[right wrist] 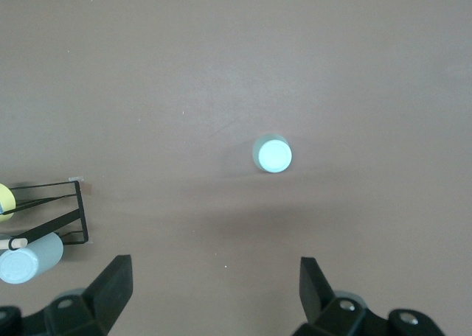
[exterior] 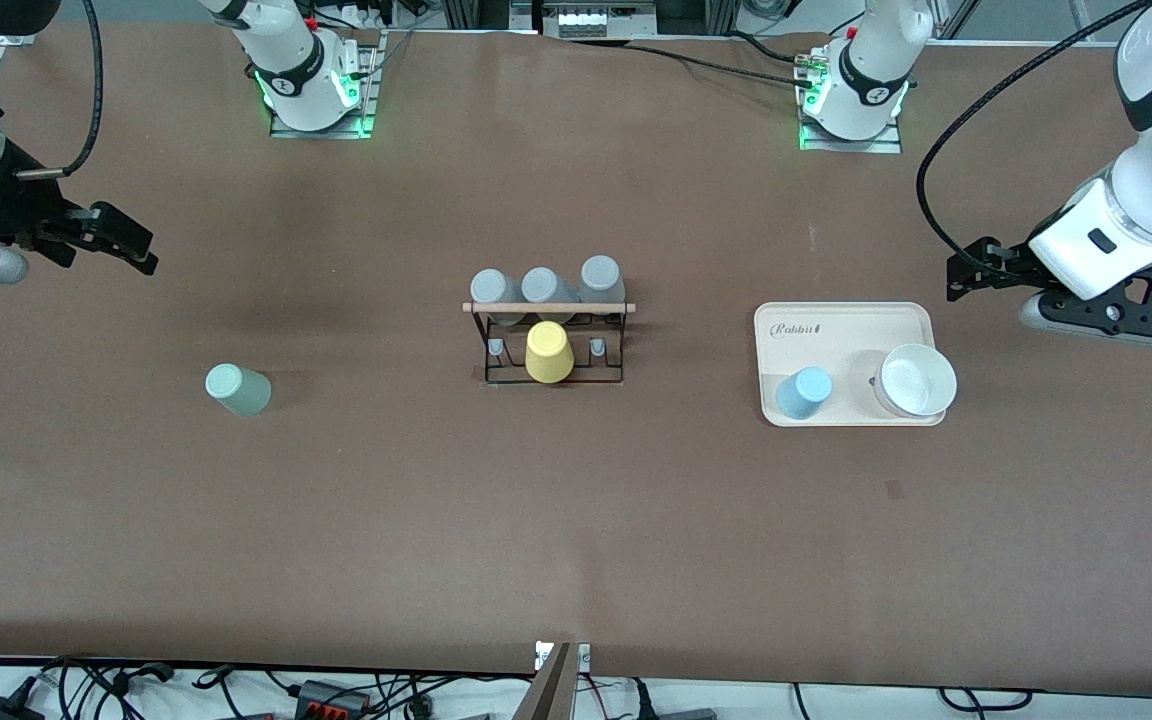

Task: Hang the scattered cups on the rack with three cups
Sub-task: 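Reach the left gripper down to the light blue cup on the tray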

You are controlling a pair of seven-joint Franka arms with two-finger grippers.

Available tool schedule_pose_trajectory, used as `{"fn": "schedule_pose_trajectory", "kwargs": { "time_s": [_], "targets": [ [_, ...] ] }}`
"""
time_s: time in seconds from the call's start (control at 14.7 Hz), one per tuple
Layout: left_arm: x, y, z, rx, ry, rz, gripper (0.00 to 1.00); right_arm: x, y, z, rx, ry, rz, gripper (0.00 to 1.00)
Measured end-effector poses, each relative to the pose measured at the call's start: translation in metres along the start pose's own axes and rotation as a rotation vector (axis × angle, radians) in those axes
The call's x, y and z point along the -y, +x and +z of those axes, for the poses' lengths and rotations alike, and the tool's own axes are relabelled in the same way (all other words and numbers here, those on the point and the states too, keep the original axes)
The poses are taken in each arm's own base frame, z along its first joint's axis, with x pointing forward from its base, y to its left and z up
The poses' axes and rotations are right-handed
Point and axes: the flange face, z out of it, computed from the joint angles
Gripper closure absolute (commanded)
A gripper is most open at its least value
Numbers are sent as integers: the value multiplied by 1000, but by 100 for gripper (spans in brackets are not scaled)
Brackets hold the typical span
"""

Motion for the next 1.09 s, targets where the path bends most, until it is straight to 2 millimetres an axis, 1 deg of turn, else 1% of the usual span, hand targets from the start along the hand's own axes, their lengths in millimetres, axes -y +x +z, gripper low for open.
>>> {"fn": "schedule_pose_trajectory", "kwargs": {
  "time_s": [0.34, 0.55, 0.68, 0.75, 0.95, 1.09],
  "targets": [
    [0, 1, 3, 5, -2, -1, 0, 0, 0, -3, -4, 1, 0, 0],
    [4, 8, 18, 31, -9, -9, 0, 0, 0, -2, 3, 0, 0, 0],
    [8, 17, 40, 65, -16, -13, 0, 0, 0, -2, 5, -1, 0, 0],
    [9, 23, 56, 90, -22, -13, 0, 0, 0, -1, 5, -1, -1, 0],
    [4, 48, 116, 166, -46, 0, 0, 0, 0, -1, 7, -1, -1, 0],
    [-6, 71, 153, 156, -56, 17, 0, 0, 0, -1, 7, -1, -1, 0]
  ]
}}
